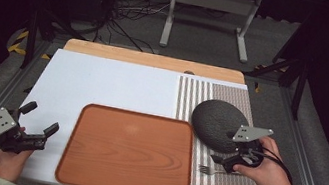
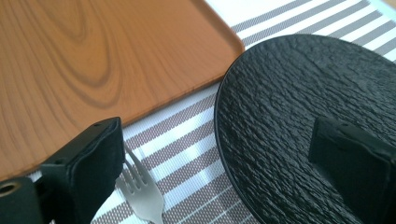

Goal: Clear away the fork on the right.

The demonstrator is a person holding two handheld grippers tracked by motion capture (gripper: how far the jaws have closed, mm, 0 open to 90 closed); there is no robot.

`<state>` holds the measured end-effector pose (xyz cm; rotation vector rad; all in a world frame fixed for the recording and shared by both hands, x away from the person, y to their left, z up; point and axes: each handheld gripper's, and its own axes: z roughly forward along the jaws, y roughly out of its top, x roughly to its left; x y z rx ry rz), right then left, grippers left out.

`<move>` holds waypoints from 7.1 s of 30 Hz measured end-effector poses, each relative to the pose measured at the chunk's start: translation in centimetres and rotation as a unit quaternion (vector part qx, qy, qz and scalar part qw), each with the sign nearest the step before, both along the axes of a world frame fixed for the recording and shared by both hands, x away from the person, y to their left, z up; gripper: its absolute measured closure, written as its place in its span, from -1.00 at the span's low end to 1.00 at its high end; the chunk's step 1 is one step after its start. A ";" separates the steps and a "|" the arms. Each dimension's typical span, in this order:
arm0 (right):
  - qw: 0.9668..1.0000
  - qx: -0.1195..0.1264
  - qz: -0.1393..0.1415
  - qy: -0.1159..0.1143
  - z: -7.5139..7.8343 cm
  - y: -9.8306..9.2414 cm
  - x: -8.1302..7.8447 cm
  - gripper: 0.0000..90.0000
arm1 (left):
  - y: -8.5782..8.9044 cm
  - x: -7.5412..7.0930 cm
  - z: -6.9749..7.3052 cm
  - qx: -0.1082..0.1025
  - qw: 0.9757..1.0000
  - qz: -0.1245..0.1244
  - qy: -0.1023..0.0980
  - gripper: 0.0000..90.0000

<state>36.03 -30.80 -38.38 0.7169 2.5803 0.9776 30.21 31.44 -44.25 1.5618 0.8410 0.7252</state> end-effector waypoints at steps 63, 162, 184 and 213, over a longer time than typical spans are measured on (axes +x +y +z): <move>0.912 -0.332 0.189 0.152 -2.2 2.8 0.4 0.16 | 0.0 0.0 -0.1 -0.001 1.000 -0.005 -0.001 -0.99; 0.987 -0.116 -0.001 0.115 6.5 11.8 0.8 0.90 | 0.1 0.1 0.0 0.000 1.000 -0.007 0.000 -0.99; 0.975 -0.075 -0.080 0.194 5.0 16.1 1.7 0.90 | 0.2 0.1 0.0 0.000 1.000 -0.006 -0.003 -0.99; 0.938 -0.110 -0.170 0.282 0.9 18.7 2.7 0.89 | 0.3 0.0 0.0 0.000 1.000 -0.003 -0.003 -0.99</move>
